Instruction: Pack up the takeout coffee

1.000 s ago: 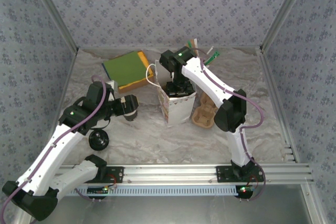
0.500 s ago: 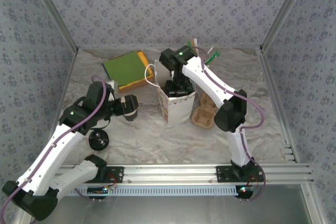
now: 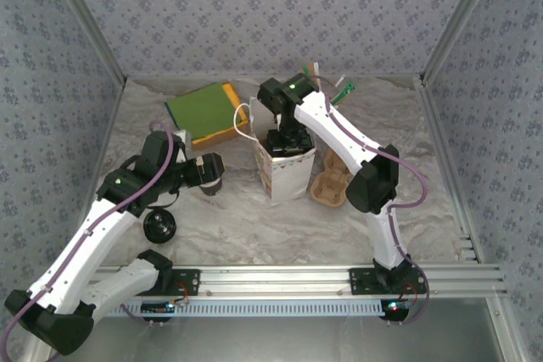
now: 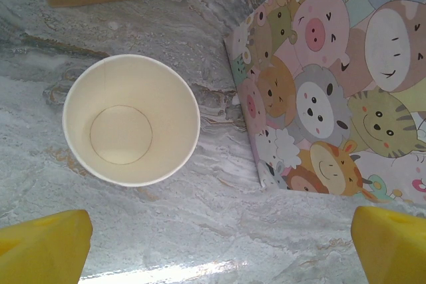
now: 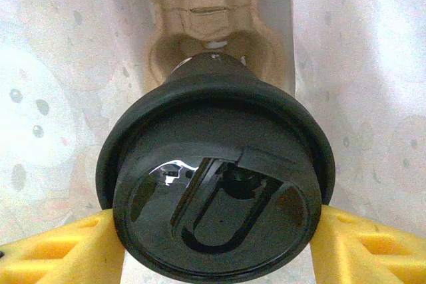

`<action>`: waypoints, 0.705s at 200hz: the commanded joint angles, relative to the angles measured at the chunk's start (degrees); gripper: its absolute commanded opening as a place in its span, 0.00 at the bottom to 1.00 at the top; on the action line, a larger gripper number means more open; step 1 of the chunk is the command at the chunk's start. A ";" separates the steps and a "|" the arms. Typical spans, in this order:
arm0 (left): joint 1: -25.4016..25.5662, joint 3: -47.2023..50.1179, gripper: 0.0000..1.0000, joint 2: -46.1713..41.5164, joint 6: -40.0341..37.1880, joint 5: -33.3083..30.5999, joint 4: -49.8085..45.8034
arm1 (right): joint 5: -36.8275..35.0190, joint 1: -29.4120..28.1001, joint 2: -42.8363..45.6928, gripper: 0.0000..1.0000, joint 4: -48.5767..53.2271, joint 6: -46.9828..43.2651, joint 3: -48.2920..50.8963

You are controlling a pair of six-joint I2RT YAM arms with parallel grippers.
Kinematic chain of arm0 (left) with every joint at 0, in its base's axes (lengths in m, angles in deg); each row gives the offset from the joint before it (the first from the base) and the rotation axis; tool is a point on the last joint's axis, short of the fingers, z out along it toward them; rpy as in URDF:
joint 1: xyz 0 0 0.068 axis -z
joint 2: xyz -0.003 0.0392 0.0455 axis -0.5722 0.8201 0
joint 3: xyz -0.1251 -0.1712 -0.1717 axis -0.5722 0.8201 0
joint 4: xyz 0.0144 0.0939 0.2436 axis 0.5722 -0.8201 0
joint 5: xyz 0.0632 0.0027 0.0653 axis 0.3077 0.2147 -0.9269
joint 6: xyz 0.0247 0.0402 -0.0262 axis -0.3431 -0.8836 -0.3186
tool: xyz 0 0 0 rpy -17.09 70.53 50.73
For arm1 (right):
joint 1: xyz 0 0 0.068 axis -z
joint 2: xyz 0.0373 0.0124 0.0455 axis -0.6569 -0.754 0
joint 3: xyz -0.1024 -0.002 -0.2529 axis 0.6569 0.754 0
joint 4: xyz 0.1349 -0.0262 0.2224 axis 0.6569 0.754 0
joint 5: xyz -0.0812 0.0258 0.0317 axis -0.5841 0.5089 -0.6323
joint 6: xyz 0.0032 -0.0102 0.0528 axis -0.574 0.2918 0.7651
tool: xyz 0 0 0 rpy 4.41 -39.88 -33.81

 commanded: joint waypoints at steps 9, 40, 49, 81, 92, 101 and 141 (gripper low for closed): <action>0.24 -1.26 1.00 -0.06 -0.51 0.37 0.04 | 0.73 0.23 -0.98 0.68 2.39 -0.83 -1.96; 0.20 -1.27 1.00 -0.02 -0.55 0.37 0.02 | 0.68 0.25 -1.07 0.68 2.37 -0.83 -2.08; 0.19 -1.22 1.00 -0.11 -0.55 0.37 -0.07 | 0.71 0.24 -1.08 0.68 2.41 -0.83 -2.18; 0.19 -1.30 1.00 -0.09 -0.57 0.39 -0.12 | 0.56 0.21 -1.07 0.68 2.54 -0.84 -2.21; 0.23 -1.29 0.99 -0.11 -0.54 0.37 -0.12 | 0.55 0.24 -1.09 0.68 2.54 -0.83 -2.28; 0.20 -1.32 1.00 -0.19 -0.46 0.38 -0.16 | 0.50 0.21 -1.07 0.68 2.46 -0.80 -2.36; 0.24 -1.24 1.00 -0.37 -0.41 0.40 -0.24 | 0.48 0.23 -1.25 0.68 2.41 -0.92 -2.14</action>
